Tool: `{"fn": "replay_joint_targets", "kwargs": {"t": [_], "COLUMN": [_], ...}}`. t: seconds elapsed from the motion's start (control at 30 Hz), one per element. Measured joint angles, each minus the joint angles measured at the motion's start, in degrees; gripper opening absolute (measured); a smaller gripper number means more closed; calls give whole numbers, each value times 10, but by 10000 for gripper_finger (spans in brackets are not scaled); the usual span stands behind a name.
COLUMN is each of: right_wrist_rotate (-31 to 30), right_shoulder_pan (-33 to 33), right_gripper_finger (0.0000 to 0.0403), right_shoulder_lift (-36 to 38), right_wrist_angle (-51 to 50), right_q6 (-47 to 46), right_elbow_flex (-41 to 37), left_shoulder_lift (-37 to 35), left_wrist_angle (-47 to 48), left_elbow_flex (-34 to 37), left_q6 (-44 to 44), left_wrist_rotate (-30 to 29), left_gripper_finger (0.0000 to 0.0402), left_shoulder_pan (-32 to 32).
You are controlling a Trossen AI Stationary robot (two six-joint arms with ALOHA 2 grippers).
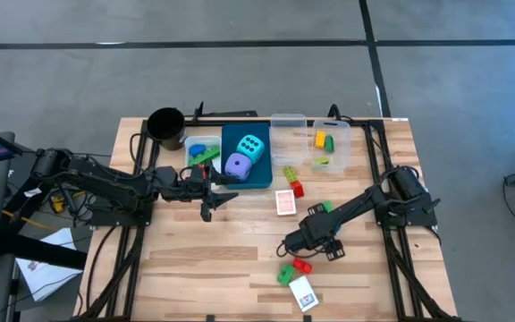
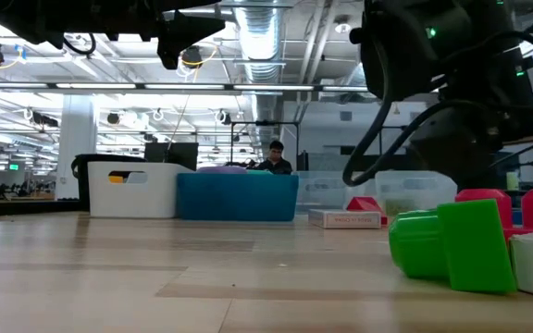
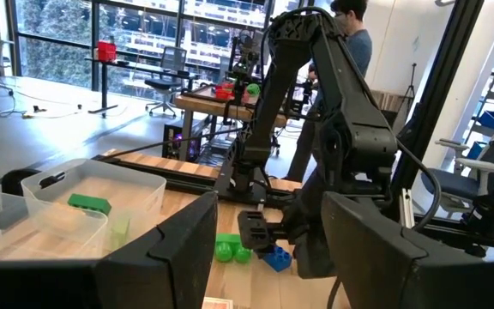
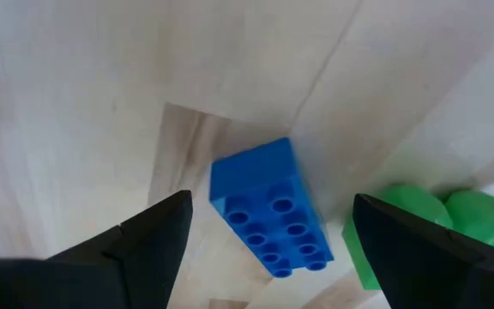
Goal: Pick & Place Toys
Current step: Put the small blue game piece into the right transparent bin
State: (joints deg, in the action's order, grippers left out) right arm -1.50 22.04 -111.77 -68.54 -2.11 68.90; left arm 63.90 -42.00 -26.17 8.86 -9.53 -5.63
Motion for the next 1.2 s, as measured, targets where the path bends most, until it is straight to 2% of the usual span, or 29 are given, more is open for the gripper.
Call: {"fn": "replay_joint_targets", "kwargs": {"t": [0.5,0.87,1.03,1.2], "right_wrist_rotate": [-15,-15,-15,-12], "right_shoulder_pan": [-1,-14,-21,-21], "right_gripper_finger": [291,286,265,220], "right_shoulder_lift": [0,0,0,0], "right_wrist_angle": [26,21,17,18], "right_q6": [57,53,52,51], "right_elbow_flex": [0,0,0,0], "left_shoulder_lift": [0,0,0,0], "left_wrist_angle": [0,0,0,0], "left_elbow_flex": [0,0,0,0], "left_q6": [0,0,0,0], "left_wrist_rotate": [0,0,0,0], "left_gripper_finger": [204,204,204,204], "left_shoulder_pan": [0,0,0,0]}}
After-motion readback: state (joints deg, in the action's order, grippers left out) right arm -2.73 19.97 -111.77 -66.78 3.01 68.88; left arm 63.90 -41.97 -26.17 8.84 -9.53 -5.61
